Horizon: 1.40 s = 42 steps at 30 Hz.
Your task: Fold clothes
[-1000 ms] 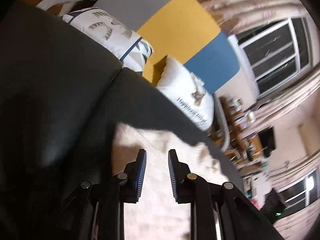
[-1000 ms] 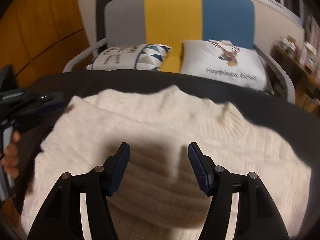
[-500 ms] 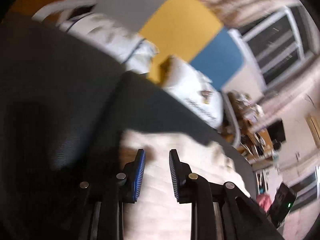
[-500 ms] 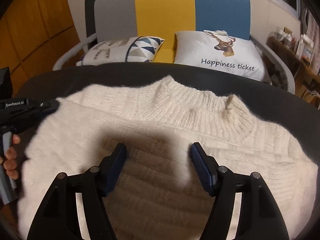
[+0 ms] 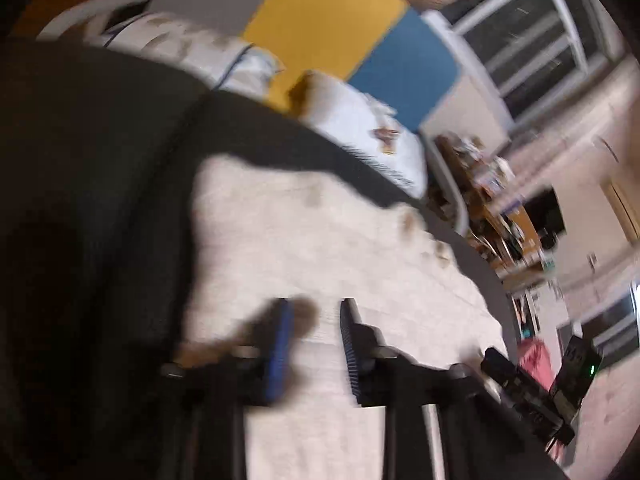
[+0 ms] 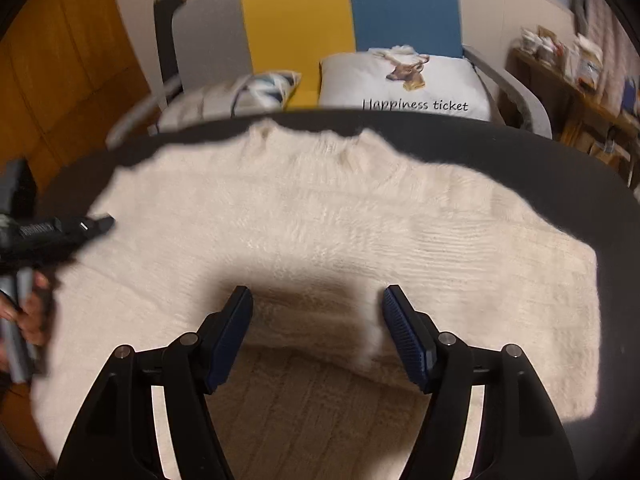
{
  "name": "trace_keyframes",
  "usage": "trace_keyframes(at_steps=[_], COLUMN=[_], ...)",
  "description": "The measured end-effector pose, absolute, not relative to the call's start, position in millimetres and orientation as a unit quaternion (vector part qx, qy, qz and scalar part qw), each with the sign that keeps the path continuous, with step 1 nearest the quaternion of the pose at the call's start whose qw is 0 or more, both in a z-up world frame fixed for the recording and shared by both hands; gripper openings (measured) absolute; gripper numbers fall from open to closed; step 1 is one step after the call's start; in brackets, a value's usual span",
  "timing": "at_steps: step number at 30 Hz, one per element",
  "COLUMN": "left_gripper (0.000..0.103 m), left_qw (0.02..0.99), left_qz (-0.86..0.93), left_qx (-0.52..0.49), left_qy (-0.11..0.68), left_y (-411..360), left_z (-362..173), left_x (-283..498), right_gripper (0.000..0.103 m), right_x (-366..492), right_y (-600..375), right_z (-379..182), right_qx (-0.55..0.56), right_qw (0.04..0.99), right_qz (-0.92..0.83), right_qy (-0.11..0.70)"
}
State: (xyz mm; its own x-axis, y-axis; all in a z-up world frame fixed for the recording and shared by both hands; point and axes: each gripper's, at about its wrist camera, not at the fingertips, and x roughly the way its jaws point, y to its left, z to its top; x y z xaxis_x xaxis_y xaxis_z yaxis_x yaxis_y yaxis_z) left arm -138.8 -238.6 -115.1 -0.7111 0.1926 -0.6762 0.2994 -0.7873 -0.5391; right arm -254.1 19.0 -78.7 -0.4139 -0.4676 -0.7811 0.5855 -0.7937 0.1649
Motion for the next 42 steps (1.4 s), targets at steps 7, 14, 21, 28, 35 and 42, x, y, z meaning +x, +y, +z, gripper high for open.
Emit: trace_keyframes(at_steps=[7,14,21,28,35,42], left_gripper=[0.025,0.026,0.026,0.024,0.026,0.027], left_qw=[0.04,-0.055,-0.149,-0.148,-0.168,-0.293], left_qz=[-0.87,-0.871,-0.868,-0.851,-0.853,-0.834], left_qx=[0.419,0.4,0.425,0.474,0.465,0.457], left_qy=[0.258,0.279,0.208,0.172,0.165,0.096], left_y=[-196.5,-150.1,-45.5,-24.5,-20.5,25.7], left_z=[-117.6,-95.6,-101.8,-131.6,-117.9,-83.5], left_x=[-149.6,-196.6,-256.5,-267.1,-268.2,-321.2], right_gripper=[0.071,0.076,0.086,0.086,0.086,0.087], right_x=[-240.9,-241.5,-267.2,-286.4,-285.1,-245.2], right_y=[116.5,171.4,176.8,216.5,206.3,180.7], right_z=[-79.2,-84.1,-94.8,-111.0,-106.7,-67.0], right_qx=[0.459,0.454,0.451,0.368,0.408,0.429], right_qw=[0.251,0.318,0.263,0.228,0.189,0.231], right_qz=[-0.852,-0.811,-0.812,-0.779,-0.798,-0.861], right_qy=[0.005,-0.188,-0.262,-0.454,-0.401,-0.144])
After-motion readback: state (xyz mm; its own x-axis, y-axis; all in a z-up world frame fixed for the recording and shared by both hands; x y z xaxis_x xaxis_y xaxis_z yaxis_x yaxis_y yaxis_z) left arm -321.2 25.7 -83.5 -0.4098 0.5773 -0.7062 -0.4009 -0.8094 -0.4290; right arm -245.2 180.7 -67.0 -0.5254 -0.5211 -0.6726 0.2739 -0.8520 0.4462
